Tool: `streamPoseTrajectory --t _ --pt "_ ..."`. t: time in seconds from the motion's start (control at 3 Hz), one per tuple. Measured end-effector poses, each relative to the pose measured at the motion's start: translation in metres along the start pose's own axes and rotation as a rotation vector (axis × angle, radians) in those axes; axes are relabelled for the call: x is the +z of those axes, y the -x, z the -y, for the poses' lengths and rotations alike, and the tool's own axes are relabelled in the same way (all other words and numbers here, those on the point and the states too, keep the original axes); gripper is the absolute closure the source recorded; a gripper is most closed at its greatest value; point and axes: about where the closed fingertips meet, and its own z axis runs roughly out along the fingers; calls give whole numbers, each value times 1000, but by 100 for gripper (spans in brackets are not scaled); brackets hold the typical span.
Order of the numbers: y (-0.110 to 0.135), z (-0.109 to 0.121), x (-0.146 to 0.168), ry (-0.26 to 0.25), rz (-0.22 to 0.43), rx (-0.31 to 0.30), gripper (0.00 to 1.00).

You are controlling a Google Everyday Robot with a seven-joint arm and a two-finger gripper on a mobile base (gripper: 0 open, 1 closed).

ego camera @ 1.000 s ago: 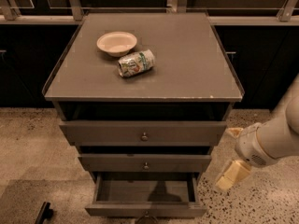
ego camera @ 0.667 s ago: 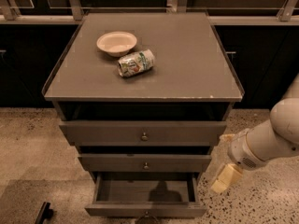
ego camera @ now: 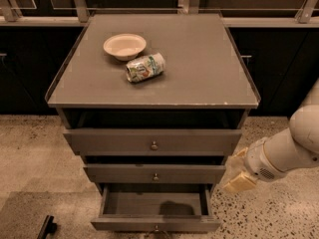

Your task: Close bottom drawer

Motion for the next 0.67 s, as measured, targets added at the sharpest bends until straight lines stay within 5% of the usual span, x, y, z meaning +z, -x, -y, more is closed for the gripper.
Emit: streamPoseTrajectory --t 0.67 --pt "-4 -5 23 6 30 21 89"
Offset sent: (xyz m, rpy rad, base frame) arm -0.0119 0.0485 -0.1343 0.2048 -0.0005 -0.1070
